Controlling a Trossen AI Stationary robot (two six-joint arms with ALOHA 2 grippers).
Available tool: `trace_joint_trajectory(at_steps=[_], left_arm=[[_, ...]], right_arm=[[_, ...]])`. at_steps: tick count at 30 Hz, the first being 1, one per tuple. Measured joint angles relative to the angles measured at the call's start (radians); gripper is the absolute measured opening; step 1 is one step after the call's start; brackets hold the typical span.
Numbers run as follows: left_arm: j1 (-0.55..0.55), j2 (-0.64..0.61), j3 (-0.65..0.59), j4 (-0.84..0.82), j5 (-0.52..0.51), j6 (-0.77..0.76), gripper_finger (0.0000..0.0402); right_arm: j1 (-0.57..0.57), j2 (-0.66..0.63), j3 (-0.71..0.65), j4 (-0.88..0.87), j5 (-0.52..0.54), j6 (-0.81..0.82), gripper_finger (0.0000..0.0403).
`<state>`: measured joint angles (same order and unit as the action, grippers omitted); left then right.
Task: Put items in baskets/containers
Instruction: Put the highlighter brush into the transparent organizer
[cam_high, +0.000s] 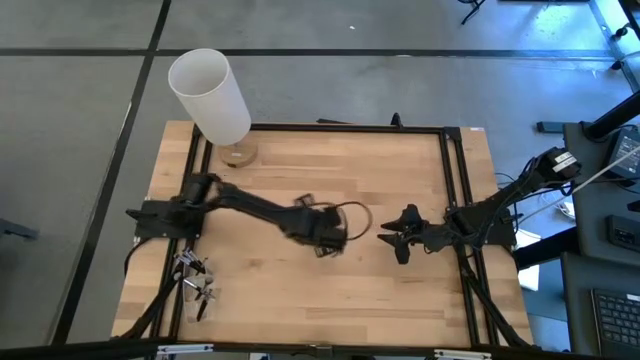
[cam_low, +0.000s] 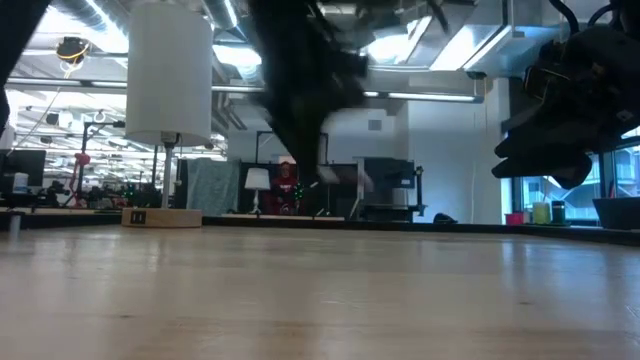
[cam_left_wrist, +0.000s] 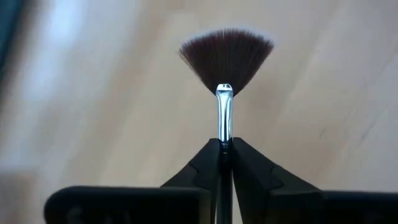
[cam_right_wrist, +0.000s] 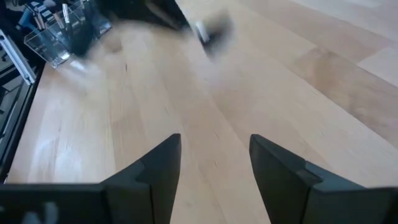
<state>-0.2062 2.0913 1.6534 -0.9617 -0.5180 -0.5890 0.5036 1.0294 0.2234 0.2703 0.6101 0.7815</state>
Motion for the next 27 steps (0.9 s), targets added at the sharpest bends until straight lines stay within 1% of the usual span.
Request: trace_joint_trajectory(at_steps=[2,6,9,10,12,15,19,21,24,27], left_arm=[[-0.042,-0.055,0.002,-0.138,-0.083,-0.145,0.0029],[-0.155,-0.145,-0.001,-0.424,-0.208,-0.486,0.0025],[-0.265,-0.208,0.002,-0.615,-0.256,-0.752,0.0029],[-0.301,-0.219,-0.001,-0.629,-0.267,-0.817,0.0031],[-0.37,-0.265,-0.036,-0.593,-0.313,-0.851,0.0031],[-0.451,-0.31,-0.063,-0.611,-0.391,-0.95,0.0028],[-0.527,-0.331,-0.138,-0.608,-0.387,-0.998,0.0026],[-0.558,-0.35,-0.181,-0.613,-0.365,-1.014,0.0028],[-0.599,-0.355,-0.252,-0.608,-0.28,-1.046,0.0029],[-0.651,-0.384,-0.335,-0.609,-0.207,-1.132,0.0029]], right_arm=[[0.0,0.0,0.0,-0.004,0.0,0.0,0.019],[0.0,0.009,0.0,-0.008,0.0,-0.001,0.019],[0.0,0.013,0.0,-0.008,0.0,-0.002,0.019],[0.0,0.013,0.0,-0.007,0.0,-0.003,0.019],[0.0,0.013,0.0,-0.005,0.0,-0.003,0.019],[0.0,0.013,0.0,0.002,0.001,-0.002,0.019],[0.0,0.017,0.0,0.012,0.001,0.007,0.019],[0.0,0.017,0.0,0.017,0.0,0.015,0.019],[0.0,0.017,0.0,0.017,0.0,0.02,0.019],[0.0,0.017,0.0,0.017,0.0,0.021,0.019]])
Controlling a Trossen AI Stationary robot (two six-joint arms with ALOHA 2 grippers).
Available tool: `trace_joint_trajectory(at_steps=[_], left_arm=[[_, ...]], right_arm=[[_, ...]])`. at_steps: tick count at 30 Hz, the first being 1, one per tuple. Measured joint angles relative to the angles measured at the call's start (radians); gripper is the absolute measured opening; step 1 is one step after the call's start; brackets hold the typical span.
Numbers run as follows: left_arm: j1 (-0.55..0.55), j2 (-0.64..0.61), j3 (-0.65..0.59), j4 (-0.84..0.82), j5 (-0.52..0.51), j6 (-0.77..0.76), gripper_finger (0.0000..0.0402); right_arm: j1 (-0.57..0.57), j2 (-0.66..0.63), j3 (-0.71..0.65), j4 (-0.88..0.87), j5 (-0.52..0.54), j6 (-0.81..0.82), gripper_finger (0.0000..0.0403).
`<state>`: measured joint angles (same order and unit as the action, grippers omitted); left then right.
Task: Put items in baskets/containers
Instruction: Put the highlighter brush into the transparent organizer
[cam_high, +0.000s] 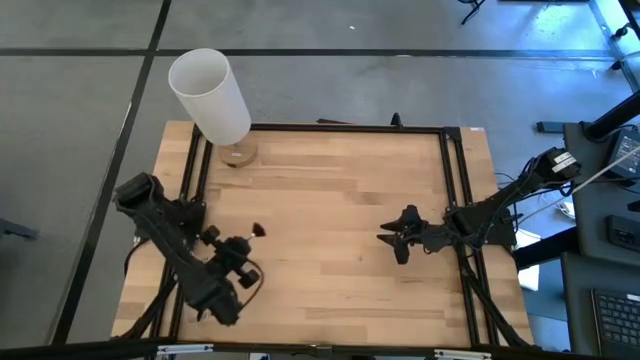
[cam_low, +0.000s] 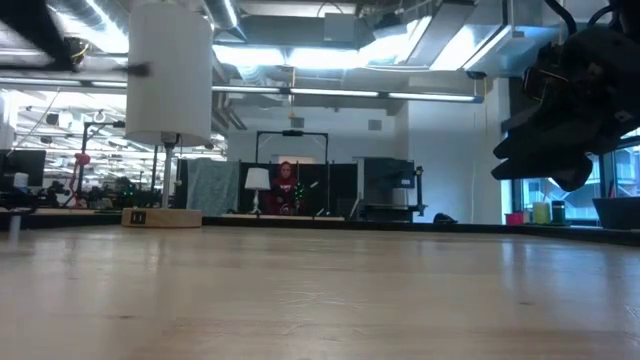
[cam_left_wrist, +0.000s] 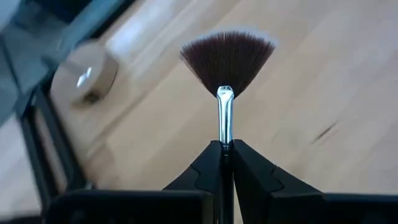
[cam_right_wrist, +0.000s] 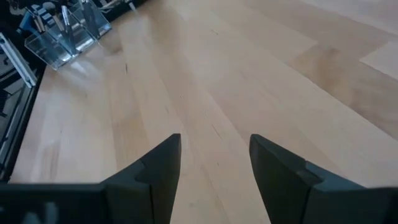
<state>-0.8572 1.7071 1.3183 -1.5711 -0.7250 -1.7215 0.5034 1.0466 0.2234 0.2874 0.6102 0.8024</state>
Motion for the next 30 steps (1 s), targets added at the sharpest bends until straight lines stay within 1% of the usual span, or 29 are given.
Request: trace_joint_trajectory(at_steps=[4,6,7,10,13,16,19,22,24,26,30], left_arm=[[-0.086,-0.049,-0.119,0.0,0.098,-0.195,0.0029],[-0.144,-0.079,-0.158,-0.003,0.107,-0.296,0.003],[-0.169,-0.092,-0.171,0.0,0.099,-0.322,0.003],[-0.22,-0.131,-0.179,-0.001,0.066,-0.329,0.0029],[-0.266,-0.149,-0.18,0.001,-0.002,-0.247,0.0028],[-0.31,-0.153,-0.183,0.001,-0.013,-0.186,0.0029],[-0.353,-0.152,-0.201,-0.001,-0.006,-0.183,0.0028],[-0.397,-0.152,-0.226,0.0,0.028,-0.263,0.0028],[-0.424,-0.152,-0.244,0.005,0.05,-0.29,0.0028],[-0.442,-0.152,-0.26,0.018,0.076,-0.297,0.0028],[-0.472,-0.152,-0.28,0.021,0.085,-0.299,0.0028]], right_arm=[[0.0,0.0,0.0,0.0,0.0,0.001,0.019],[0.0,0.0,0.0,0.0,0.0,0.002,0.019],[0.0,0.0,0.0,0.0,0.0,0.002,0.019],[0.0,0.0,0.0,0.0,0.0,0.006,0.019],[-0.002,0.0,0.0,0.0,0.0,0.007,0.019],[-0.003,0.0,0.0,0.001,0.0,0.018,0.019],[-0.003,0.0,0.0,0.0,0.0,0.022,0.019],[-0.003,0.0,0.0,0.0,0.0,0.023,0.019],[-0.003,0.0,0.0,0.0,0.0,0.027,0.019],[-0.003,0.0,0.0,0.0,0.0,0.029,0.019],[-0.003,0.0,0.0,0.005,0.0,0.036,0.019]])
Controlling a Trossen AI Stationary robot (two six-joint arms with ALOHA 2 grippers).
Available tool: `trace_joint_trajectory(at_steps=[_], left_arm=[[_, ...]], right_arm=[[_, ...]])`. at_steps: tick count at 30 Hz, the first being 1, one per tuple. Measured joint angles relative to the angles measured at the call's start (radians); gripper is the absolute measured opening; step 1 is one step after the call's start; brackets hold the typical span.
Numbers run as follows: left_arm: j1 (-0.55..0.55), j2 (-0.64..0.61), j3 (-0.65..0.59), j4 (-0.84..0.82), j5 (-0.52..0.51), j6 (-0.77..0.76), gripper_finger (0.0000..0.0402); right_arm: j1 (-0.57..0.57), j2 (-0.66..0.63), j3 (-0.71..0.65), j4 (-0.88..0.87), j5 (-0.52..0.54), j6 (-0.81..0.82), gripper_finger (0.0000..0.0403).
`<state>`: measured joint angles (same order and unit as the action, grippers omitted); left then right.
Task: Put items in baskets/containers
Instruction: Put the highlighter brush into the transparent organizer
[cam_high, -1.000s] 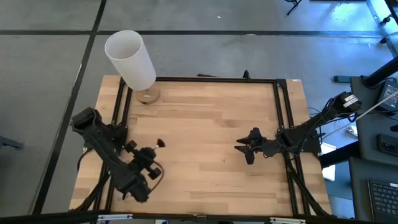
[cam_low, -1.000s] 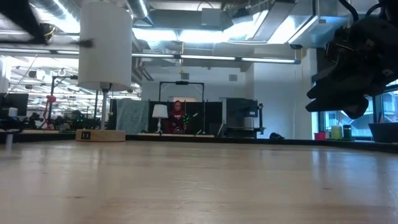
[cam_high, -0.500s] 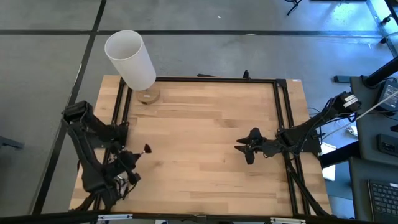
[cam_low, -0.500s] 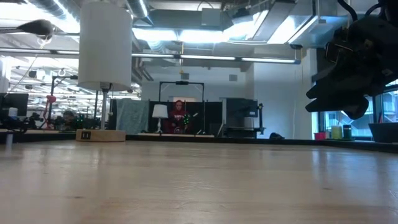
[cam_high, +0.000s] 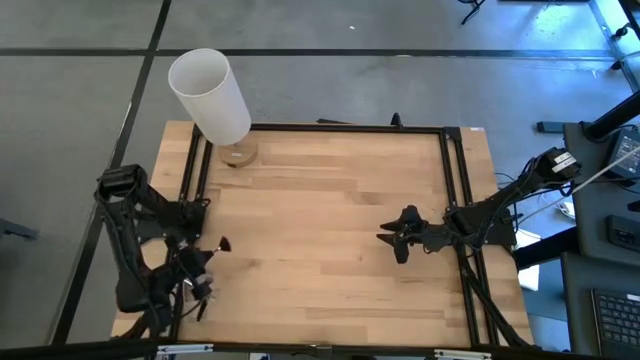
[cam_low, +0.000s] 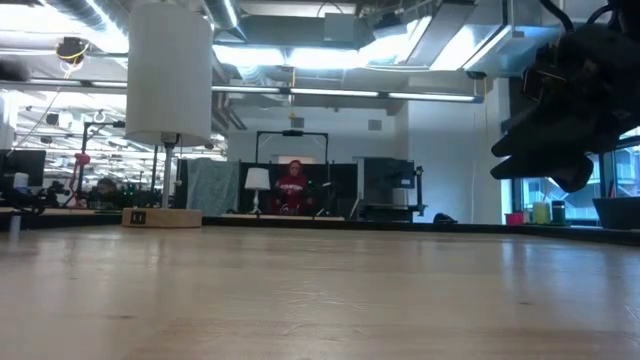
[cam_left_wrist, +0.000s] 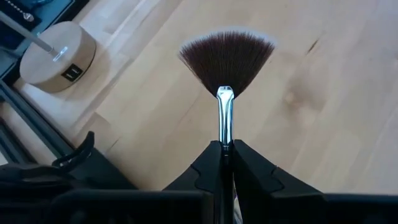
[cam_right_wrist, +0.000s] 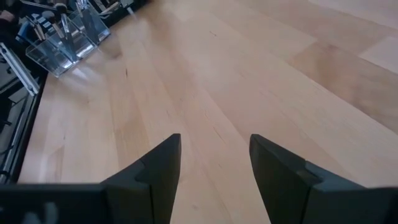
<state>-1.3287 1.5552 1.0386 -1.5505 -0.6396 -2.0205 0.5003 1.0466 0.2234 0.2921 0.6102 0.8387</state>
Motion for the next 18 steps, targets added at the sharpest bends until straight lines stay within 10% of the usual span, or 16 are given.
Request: trace_joint_trajectory(at_steps=[10,18], left_arm=[[0.065,0.0,0.005,0.006,-0.146,0.017,0.0028],[0.213,0.0,0.053,0.008,-0.292,0.006,0.0032]], right_arm=[[-0.026,0.044,0.001,0.317,-0.013,-0.156,0.019],[-0.117,0.344,0.216,0.502,-0.163,-0.362,0.019]])
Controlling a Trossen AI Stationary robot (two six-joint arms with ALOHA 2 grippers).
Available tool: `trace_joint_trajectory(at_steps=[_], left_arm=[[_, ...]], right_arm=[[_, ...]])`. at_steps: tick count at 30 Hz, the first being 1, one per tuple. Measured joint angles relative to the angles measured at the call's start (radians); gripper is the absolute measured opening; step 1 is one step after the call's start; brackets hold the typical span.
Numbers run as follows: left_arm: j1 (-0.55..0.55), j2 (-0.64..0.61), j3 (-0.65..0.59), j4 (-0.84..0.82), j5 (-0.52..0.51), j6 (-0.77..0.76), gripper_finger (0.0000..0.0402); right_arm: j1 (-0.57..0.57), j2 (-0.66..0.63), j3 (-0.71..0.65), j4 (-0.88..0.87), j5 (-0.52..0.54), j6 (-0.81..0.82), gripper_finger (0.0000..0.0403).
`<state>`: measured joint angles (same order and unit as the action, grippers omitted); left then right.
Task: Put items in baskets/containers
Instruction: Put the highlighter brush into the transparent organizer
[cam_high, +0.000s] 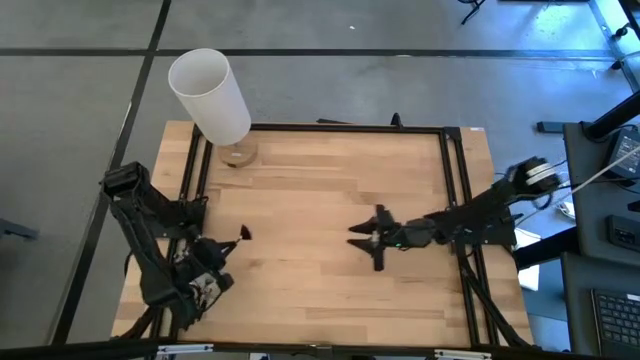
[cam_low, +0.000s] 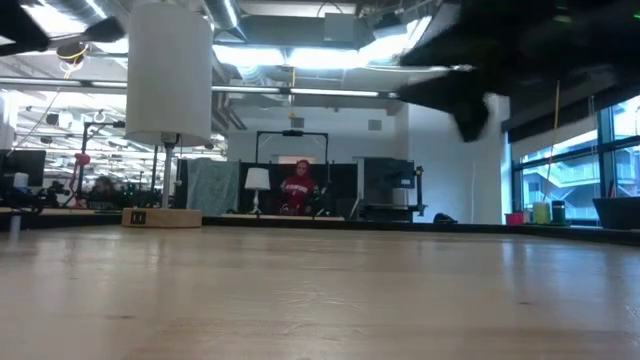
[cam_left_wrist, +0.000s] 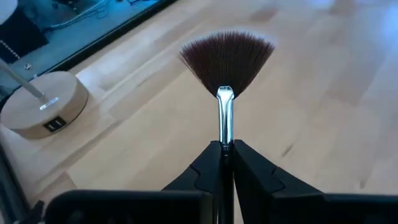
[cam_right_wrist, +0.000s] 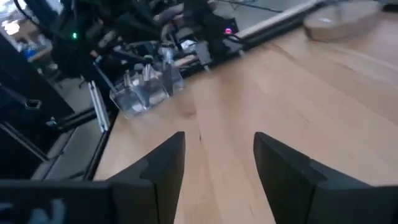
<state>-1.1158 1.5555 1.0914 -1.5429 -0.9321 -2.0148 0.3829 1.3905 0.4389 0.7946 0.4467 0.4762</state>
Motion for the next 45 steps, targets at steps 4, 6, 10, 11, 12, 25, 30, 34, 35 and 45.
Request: trace_joint_trajectory(at_steps=[4,6,10,11,12,25,30,34,35,45], left_arm=[[0.066,0.0,0.031,0.013,-0.008,-0.016,0.0032],[0.093,0.0,0.047,0.029,-0.001,-0.025,0.0032],[0.129,0.0,0.065,0.05,0.006,-0.025,0.0033],[0.135,0.0,0.065,0.067,-0.003,-0.014,0.0033],[0.139,0.0,0.062,0.084,-0.018,0.001,0.0033],[0.214,0.0,0.059,0.245,-0.123,0.165,0.0033],[0.235,0.0,0.058,0.278,-0.116,0.208,0.0033],[0.237,0.0,0.058,0.318,-0.145,0.255,0.0033],[0.239,0.0,0.058,0.321,-0.152,0.259,0.0033],[0.263,0.0,0.058,0.365,-0.166,0.331,0.0033]], right_arm=[[-0.046,0.2,0.172,0.094,-0.134,-0.079,0.019],[-0.072,0.29,0.248,0.163,-0.213,-0.102,0.019],[-0.117,0.45,0.378,0.296,-0.258,-0.097,0.019],[-0.127,0.491,0.407,0.335,-0.26,-0.095,0.019],[-0.138,0.53,0.434,0.375,-0.262,-0.102,0.019],[-0.178,0.791,0.769,0.471,-0.348,-0.093,0.019],[-0.183,0.796,0.791,0.479,-0.353,-0.09,0.019],[-0.194,0.796,0.8,0.458,-0.346,-0.051,0.019],[-0.198,0.796,0.803,0.448,-0.346,-0.039,0.019],[-0.208,0.796,0.803,0.448,-0.319,-0.042,0.019]])
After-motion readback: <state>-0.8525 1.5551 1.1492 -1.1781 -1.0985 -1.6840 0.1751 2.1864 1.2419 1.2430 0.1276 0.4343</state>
